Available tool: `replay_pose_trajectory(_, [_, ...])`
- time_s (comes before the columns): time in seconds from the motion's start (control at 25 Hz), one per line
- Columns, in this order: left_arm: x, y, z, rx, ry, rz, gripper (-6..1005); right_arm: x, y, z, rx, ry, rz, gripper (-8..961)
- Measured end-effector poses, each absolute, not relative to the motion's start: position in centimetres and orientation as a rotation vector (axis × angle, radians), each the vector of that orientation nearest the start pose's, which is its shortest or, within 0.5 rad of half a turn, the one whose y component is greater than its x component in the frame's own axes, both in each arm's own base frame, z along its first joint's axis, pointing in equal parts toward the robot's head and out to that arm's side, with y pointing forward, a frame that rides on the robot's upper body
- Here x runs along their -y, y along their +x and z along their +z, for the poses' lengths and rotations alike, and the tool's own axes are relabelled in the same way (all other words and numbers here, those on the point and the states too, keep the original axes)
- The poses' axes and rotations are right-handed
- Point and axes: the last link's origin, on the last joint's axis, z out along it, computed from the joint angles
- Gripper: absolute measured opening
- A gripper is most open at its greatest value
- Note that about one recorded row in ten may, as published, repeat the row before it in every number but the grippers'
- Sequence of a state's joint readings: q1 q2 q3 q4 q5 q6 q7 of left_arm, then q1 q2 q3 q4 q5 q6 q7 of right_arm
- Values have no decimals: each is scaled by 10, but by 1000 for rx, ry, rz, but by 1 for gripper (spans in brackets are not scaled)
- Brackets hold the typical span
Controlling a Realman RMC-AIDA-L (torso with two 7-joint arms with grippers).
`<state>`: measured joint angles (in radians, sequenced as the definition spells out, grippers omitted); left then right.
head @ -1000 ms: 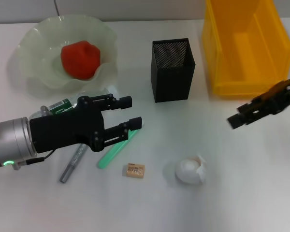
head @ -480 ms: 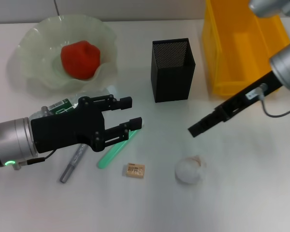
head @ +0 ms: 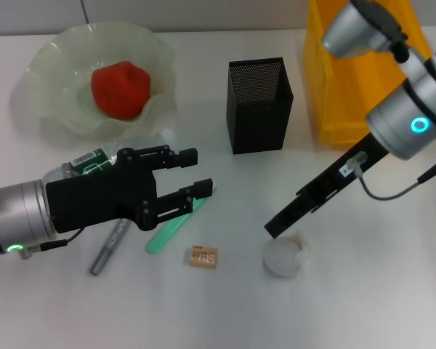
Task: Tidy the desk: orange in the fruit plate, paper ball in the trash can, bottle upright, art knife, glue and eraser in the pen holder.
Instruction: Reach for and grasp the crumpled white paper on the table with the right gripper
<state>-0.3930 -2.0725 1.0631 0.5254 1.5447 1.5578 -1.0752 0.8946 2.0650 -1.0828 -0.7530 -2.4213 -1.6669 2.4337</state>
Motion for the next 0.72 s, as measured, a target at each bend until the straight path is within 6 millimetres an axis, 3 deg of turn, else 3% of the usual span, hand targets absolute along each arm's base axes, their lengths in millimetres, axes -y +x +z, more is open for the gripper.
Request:
replay_pose_trajectory(0.44, [-287,-257,-34,406,-2709,-979,551,-359,171,-41,-1370,-2882,-434,685])
replay_pose_trajectory(0.64, [-286,-257,-34,391,-2713,-981,750,-357,171,-39,-1386,-2885,-455,684])
replay_pose_trajectory(0.72, [-286,-256,-34,390,-2713,-982,760,-357,172,-38,-1390,-2882,-471,684])
